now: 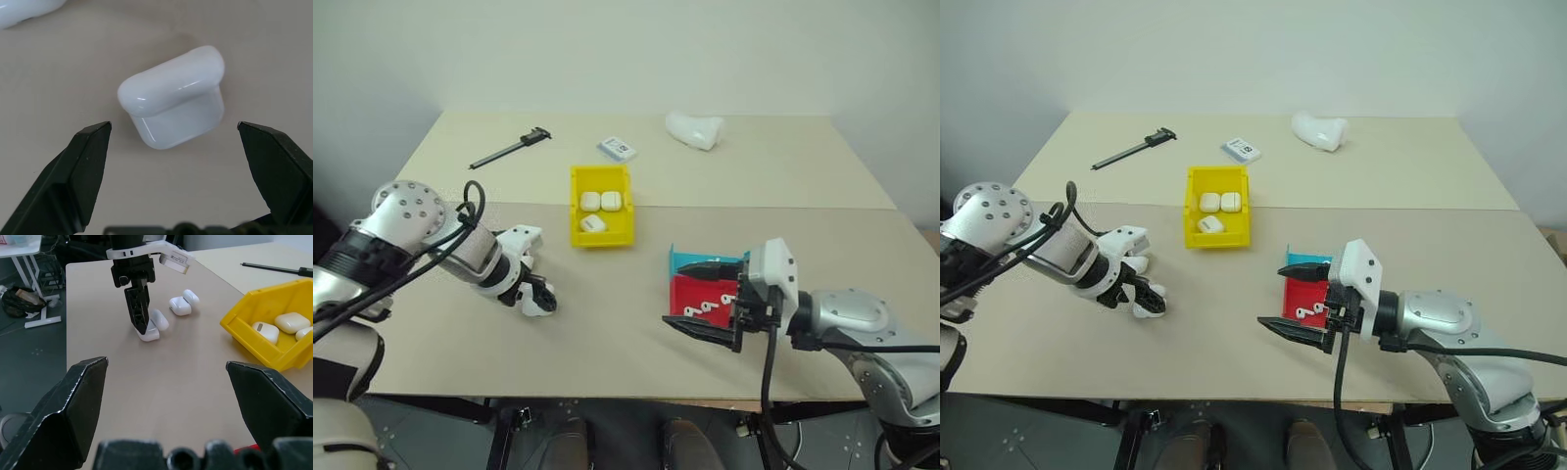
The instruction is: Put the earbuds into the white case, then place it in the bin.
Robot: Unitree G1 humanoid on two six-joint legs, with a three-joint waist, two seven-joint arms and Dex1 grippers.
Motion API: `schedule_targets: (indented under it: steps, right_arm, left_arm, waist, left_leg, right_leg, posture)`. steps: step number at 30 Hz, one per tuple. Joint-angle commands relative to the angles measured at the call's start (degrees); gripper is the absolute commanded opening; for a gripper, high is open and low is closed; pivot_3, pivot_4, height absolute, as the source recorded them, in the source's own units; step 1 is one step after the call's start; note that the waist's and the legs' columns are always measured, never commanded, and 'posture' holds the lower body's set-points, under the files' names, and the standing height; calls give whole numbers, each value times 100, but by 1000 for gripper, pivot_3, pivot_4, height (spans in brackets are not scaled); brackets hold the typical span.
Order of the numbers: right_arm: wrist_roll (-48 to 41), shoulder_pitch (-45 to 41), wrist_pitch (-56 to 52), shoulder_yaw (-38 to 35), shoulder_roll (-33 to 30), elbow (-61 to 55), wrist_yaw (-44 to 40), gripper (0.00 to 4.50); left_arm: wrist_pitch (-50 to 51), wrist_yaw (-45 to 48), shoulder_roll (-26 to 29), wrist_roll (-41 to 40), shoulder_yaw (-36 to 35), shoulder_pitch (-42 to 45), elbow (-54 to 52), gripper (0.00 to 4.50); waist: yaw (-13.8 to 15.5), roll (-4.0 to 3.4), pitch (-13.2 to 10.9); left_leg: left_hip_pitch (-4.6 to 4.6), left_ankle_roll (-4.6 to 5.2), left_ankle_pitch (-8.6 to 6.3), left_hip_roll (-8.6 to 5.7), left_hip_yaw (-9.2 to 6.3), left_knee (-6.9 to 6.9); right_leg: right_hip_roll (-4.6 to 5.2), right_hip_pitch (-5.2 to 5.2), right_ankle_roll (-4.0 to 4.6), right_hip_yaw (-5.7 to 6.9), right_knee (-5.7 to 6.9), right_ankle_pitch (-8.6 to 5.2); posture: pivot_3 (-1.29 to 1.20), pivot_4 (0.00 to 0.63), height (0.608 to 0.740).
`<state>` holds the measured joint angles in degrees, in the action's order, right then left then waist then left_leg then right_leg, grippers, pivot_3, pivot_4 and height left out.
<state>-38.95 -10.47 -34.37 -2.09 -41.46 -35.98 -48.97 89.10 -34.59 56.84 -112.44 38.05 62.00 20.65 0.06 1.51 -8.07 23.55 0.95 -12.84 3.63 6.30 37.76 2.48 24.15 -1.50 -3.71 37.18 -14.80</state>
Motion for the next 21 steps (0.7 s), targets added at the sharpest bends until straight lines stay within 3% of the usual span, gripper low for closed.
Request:
schedule_targets:
  steps: [1,10,21]
  right_arm:
    - [-24,32,103,-39,36,-268,89,4485]
    - [-15,168,136,-7,90,-338,217,4485]
    - [35,240,158,95,204,-359,263,4485]
  left_arm:
    - [86,-181,-100,-56,-15,137,172,4500]
    - [153,-571,-536,-56,-108,162,507,4500]
    - [-128,-1474,-648,-56,-590,-155,300,4500]
  waist:
    - [8,0,0]
    - [17,0,0]
    - [17,0,1]
  left_leg:
    - [0,0,0,0,0,0]
    - [-1,-1,1,-2,-1,0]
    - [2,-5,3,-2,-5,0]
  right_leg:
    - [0,0,0,0,0,0]
    - [0,0,0,0,0,0]
    - [1,1,0,0,-1,0]
  posture:
    - [0,150,740]
    - [0,150,740]
    - [0,150,740]
